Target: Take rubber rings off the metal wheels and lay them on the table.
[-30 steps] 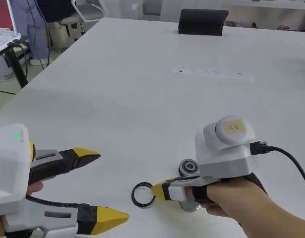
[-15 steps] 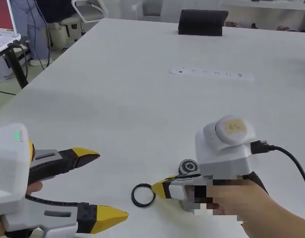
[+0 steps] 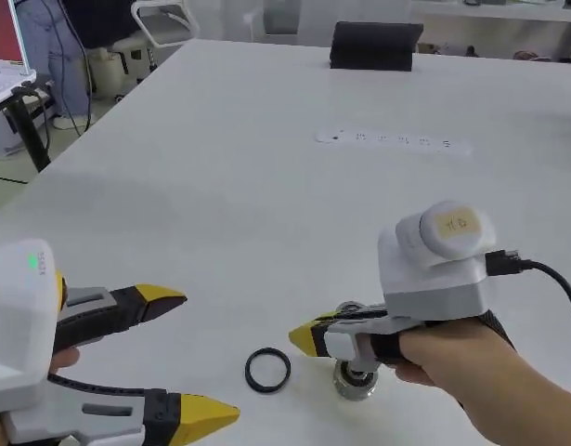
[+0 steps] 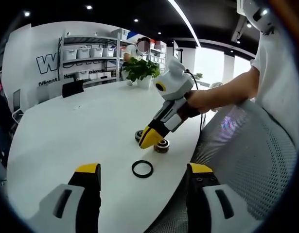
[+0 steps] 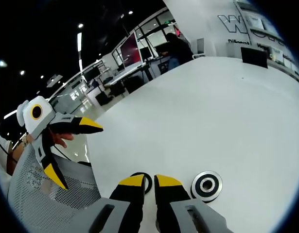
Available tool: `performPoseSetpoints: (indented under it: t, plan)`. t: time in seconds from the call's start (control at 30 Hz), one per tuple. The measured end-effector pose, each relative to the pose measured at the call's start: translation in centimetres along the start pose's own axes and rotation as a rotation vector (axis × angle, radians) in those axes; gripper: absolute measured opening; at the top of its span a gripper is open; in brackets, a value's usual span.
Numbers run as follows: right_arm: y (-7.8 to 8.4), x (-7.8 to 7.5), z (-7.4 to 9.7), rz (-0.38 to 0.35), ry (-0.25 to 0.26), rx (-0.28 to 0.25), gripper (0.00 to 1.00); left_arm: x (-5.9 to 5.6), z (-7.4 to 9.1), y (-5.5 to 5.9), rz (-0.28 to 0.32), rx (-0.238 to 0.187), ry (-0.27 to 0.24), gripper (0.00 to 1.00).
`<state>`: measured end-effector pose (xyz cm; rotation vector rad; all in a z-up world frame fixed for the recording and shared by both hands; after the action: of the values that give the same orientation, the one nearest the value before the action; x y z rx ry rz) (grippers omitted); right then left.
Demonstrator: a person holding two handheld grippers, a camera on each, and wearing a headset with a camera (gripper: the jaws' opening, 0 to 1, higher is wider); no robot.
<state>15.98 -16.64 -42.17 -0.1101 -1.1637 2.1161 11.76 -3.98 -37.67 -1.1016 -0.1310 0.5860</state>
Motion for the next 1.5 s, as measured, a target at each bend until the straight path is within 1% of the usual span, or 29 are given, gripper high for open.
performPoseSetpoints:
  t: [0.23,0.4,0.47,0.53,0.7,0.83,0.9,0.97,1.0,1.07,1.13,1.2,1.33,1.37,1.43,1.5]
  plan:
    - [-0.8,-0.4,1.0,0.060,0.019,-0.022,0.05,0.0,0.0,0.0,-0.006,0.004,0.000,0.69]
    - [-1.4,-1.2,1.8,0.092,0.045,-0.034,0.06,-0.1,0.0,0.1,-0.013,0.010,0.002,0.70]
    - [-1.7,-1.5,2.2,0.116,0.066,-0.042,0.06,0.0,0.0,0.1,-0.017,0.011,0.002,0.70]
    - [-1.9,-1.7,2.5,0.126,0.073,-0.048,0.07,0.0,0.0,0.0,-0.025,0.013,0.001,0.71]
    - [-2.0,-2.4,3.2,0.123,0.091,-0.062,0.07,0.1,0.2,-0.1,-0.043,0.014,-0.004,0.71]
    - [-2.1,-3.1,3.8,0.100,0.115,-0.078,0.07,0.2,0.3,-0.3,-0.063,0.021,-0.006,0.72]
    - [-2.2,-3.5,4.1,0.085,0.123,-0.086,0.07,0.3,0.4,-0.5,-0.068,0.022,-0.006,0.72]
    - [-2.3,-3.9,4.5,0.067,0.131,-0.099,0.07,0.1,0.5,-1.3,-0.069,0.011,0.004,0.73]
    - [-2.3,-4.2,4.7,0.060,0.139,-0.104,0.07,-0.2,0.5,-1.9,-0.076,-0.008,0.016,0.73]
    - [-2.4,-4.6,5.0,0.047,0.152,-0.112,0.08,-0.5,0.6,-2.6,-0.086,-0.023,0.029,0.73]
    - [-2.4,-4.9,5.3,0.035,0.159,-0.121,0.08,-0.6,0.6,-3.3,-0.100,-0.024,0.038,0.74]
    - [-2.4,-5.3,5.6,0.018,0.168,-0.130,0.08,-0.7,0.7,-3.8,-0.121,-0.010,0.050,0.74]
    - [-2.4,-5.9,6.1,0.000,0.184,-0.142,0.08,-0.6,0.8,-5.5,-0.118,-0.025,0.070,0.80]
    - [-2.5,-6.1,6.2,-0.007,0.189,-0.146,0.08,-0.6,0.9,-6.1,-0.123,-0.038,0.077,0.81]
    - [-2.4,-6.3,6.4,-0.019,0.197,-0.151,0.08,-0.4,0.8,-7.2,-0.144,-0.055,0.081,0.80]
    - [-2.1,-6.6,6.4,-0.034,0.206,-0.145,0.08,-0.1,0.5,-8.0,-0.173,-0.052,0.085,0.79]
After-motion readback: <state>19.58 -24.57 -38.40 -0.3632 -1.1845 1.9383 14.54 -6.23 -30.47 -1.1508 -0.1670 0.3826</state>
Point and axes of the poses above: the centre of the closed fingertips' face, and the gripper's own axes: z roughly backward along the fingers, x roughly to its left, y roughly out of its underside, the point moved 4 cm from there along z, roughly backward along the fingers, and after that the axes turned 10 degrees about z, right-handed, at the moved point
